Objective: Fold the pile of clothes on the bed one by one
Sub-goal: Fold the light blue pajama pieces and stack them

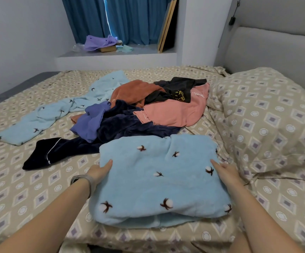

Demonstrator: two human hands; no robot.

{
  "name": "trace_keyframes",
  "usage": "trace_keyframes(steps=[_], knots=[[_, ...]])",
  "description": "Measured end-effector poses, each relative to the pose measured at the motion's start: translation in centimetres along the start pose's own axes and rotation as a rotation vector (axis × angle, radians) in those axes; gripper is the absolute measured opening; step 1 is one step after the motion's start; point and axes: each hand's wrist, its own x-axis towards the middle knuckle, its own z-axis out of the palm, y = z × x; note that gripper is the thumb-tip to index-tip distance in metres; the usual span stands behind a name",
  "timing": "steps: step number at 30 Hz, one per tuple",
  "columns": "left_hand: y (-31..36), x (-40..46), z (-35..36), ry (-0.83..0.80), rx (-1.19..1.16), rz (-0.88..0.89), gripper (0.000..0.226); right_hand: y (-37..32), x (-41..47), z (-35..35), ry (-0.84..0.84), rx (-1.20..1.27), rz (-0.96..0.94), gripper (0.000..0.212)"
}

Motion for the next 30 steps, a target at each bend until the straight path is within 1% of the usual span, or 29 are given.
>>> trace_keyframes(steps=[2,4,6,8,9,11,13,14,16,17,18,20,21,23,24,25,27,30], knots=[[-0.9,0.5,-0.2,0.073,-0.071,-0.028,0.049,0.3,0.8,-0.4,0.057,0.001,-0.014,0.032],[-2.0,0.9,-0.3,0.134,-0.093,-0.045,0.046,0.6,1.1,-0.7,0.116,-0.005,-0.025,0.022],[-2.4,0.8,0.2,0.132,-0.114,-0.061,0.045,0.8,1.4,-0.6,0.132,-0.047,-0.010,0.019],[-1.9,1.0,0.9,0.147,-0.160,-0.066,0.048,0.8,1.8,-0.5,0.140,-0.024,0.001,0.020],[-1.2,1.0,1.1,0.161,-0.181,-0.063,0.052,0.7,2.1,-0.4,0.141,-0.012,-0.002,0.026],[0.3,1.6,1.2,0.191,-0.217,-0.026,0.064,0.4,2.7,-0.5,0.114,0.046,-0.009,0.045],[1.7,2.3,0.8,0.198,-0.205,-0.019,0.079,-0.2,3.7,-0.3,0.056,0.109,-0.007,0.047],[2.2,2.6,0.7,0.201,-0.183,-0.011,0.077,-0.8,4.1,-0.2,0.023,0.129,0.007,0.050],[3.3,3.4,0.4,0.219,-0.137,0.018,0.064,-1.8,5.7,0.1,-0.009,0.096,0.017,0.062],[3.8,3.7,0.4,0.219,-0.125,0.026,0.064,-2.3,6.5,0.2,-0.002,0.069,0.004,0.065],[4.4,4.2,0.6,0.202,-0.105,0.033,0.069,-2.7,7.4,0.5,0.005,0.054,-0.003,0.069],[5.3,4.9,1.3,0.162,0.002,0.050,0.075,-3.4,8.9,1.2,-0.039,0.027,0.000,0.081],[5.6,5.4,1.8,0.159,0.072,0.066,0.075,-3.5,9.6,1.8,-0.077,0.008,0.007,0.083],[5.9,6.3,2.8,0.205,0.140,0.092,0.074,-3.6,10.3,3.1,-0.125,-0.065,-0.016,0.072],[5.8,6.8,3.0,0.247,0.120,0.091,0.071,-3.6,10.7,3.5,-0.085,-0.096,-0.030,0.068],[5.5,7.4,2.8,0.288,0.059,0.059,0.069,-3.5,10.9,3.6,-0.029,-0.102,-0.033,0.069],[4.4,8.1,1.9,0.370,-0.078,-0.033,0.071,-2.9,11.7,3.1,0.064,-0.016,0.011,0.073],[2.8,8.8,1.2,0.335,-0.173,-0.075,0.079,-1.7,11.6,2.7,0.128,0.010,0.076,0.060]])
